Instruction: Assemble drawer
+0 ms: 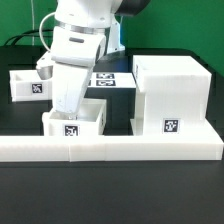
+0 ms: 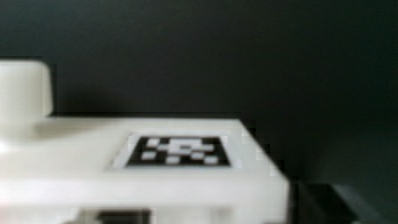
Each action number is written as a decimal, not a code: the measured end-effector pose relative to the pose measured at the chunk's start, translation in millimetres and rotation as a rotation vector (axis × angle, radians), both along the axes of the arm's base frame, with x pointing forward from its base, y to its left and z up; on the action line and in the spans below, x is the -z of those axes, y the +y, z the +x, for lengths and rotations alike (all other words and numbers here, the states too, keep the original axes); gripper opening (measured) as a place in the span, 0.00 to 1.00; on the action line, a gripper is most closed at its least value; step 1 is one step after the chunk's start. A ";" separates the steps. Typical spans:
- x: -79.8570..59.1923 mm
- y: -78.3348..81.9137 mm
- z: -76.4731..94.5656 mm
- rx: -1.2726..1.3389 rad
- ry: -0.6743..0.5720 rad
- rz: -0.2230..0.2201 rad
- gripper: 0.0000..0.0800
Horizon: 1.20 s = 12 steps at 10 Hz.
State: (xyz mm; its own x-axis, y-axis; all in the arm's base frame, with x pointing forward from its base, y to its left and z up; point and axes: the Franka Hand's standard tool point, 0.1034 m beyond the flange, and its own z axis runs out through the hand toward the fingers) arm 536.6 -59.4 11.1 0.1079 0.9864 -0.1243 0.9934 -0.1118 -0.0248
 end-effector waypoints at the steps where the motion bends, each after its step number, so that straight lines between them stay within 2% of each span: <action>1: -2.7 5.2 1.7 0.001 -0.004 0.002 0.63; 2: -6.5 9.0 3.1 -0.016 -0.002 0.009 0.77; 4: -14.3 -3.8 6.0 -0.004 -0.012 0.089 0.80; 6: -15.0 -14.4 5.3 -0.009 -0.017 0.137 0.81; 12: -4.2 -8.1 -1.1 0.015 -0.002 0.149 0.81</action>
Offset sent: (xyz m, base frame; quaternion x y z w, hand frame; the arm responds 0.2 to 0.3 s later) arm 0.0052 0.0186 0.0151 0.0221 0.2044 0.0156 0.9785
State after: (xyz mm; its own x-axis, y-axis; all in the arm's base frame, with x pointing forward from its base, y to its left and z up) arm 535.5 -67.5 15.3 0.1227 0.9922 0.0236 0.9918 -0.1217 -0.0397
